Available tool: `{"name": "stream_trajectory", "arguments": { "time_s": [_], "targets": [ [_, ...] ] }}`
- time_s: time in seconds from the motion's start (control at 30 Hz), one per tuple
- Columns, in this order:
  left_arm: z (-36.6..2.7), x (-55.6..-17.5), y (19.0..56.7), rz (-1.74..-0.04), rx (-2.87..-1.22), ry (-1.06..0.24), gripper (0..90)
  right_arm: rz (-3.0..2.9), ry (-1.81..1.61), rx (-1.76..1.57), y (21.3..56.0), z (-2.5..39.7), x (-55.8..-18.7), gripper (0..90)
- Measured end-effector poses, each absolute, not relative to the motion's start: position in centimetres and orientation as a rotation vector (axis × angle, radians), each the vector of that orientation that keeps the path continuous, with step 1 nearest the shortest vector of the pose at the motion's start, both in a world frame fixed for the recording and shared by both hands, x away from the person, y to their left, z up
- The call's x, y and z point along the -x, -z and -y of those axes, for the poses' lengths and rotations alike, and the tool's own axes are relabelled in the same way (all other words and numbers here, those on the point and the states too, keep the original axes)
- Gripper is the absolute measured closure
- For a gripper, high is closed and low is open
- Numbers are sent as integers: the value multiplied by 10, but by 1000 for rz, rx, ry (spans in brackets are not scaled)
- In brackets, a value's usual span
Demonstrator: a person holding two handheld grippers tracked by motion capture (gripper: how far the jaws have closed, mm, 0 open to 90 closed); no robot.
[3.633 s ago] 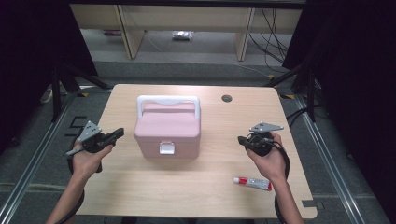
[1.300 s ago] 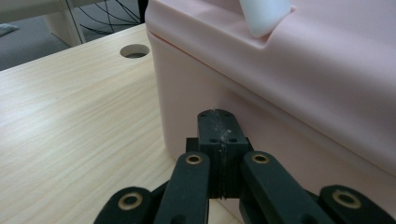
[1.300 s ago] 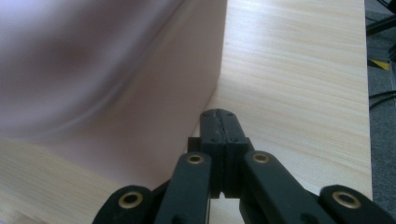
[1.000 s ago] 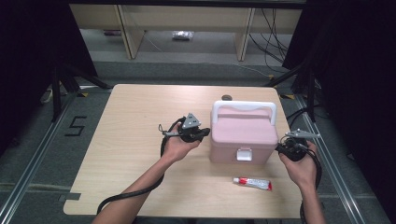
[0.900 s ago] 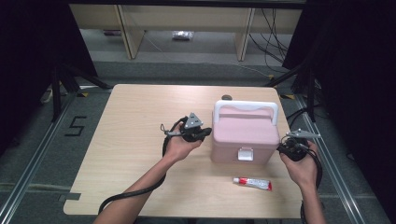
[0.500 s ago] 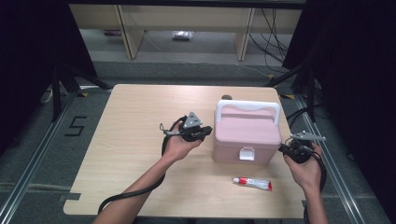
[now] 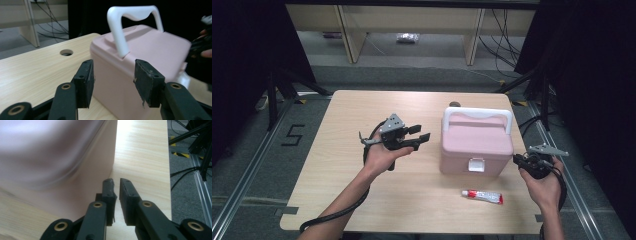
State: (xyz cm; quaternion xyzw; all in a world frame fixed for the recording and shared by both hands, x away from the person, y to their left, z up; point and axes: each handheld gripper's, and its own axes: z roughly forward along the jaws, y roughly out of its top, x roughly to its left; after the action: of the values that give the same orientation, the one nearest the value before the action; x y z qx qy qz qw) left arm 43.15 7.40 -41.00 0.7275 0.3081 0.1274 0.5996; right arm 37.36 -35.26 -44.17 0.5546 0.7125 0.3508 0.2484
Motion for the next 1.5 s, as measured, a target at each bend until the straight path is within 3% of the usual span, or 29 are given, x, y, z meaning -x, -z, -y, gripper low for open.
{"name": "stream_trajectory", "arguments": {
  "time_s": [0.47, 1.13, 1.5],
  "targets": [
    [-62, -438, 400, -725, -1636, -235, 469, -1907, -972, -1520, 438, 347, -363, 755],
    [-12, -478, 398, -770, -1662, -186, 465, -1898, -932, -1502, 437, 350, -358, 744],
    [-6, -490, 404, -767, -1668, -180, 645, -1879, -985, -1551, 437, 345, -355, 754]
  ]
}}
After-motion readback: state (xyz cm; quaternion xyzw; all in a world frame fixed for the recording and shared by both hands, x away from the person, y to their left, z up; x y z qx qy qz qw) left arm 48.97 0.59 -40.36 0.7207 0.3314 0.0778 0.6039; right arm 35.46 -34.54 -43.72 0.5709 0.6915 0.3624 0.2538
